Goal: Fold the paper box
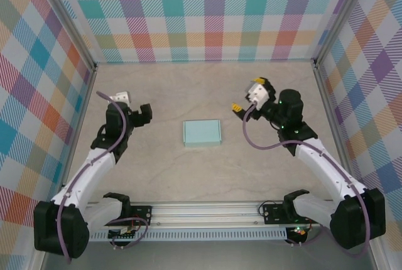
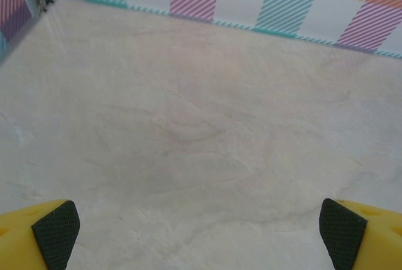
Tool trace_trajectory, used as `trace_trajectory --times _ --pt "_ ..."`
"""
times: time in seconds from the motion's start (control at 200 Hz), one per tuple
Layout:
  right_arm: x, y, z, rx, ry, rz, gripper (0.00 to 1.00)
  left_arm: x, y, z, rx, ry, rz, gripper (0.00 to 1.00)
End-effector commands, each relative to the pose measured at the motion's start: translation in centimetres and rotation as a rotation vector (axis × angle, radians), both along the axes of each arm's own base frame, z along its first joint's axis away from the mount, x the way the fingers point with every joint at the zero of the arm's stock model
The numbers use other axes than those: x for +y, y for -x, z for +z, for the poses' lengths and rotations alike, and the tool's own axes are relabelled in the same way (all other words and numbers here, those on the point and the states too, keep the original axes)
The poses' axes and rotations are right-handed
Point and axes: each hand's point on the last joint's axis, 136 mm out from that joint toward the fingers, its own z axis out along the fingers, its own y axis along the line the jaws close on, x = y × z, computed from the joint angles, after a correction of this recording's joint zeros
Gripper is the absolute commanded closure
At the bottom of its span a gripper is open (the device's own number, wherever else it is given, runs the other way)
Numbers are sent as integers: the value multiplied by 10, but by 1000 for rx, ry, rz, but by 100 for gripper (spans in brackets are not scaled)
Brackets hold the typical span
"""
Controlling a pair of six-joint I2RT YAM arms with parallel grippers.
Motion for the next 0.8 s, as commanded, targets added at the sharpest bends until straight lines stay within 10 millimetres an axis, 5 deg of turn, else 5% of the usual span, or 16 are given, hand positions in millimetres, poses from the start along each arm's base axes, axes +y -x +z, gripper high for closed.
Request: trace_trajectory --times 0.0,0.175,0.32,0.62,0.8 --pt "-68 -21 -10 35 -297 -337 0 -10 -4 -9 -130 -239 -122 0" --pt "-119 -14 -85 179 -361 -545 0 -21 -17 -40 -54 -206 -176 0" --pt "-126 -15 -130 259 -326 -577 0 -18 -34 -64 -46 -135 -168 0" --pt "-152 -37 -173 286 -391 -656 0 6 -48 -113 -26 -29 -115 0" --pt "-149 -40 -177 296 -378 -641 0 27 -48 -113 -43 27 -29 0"
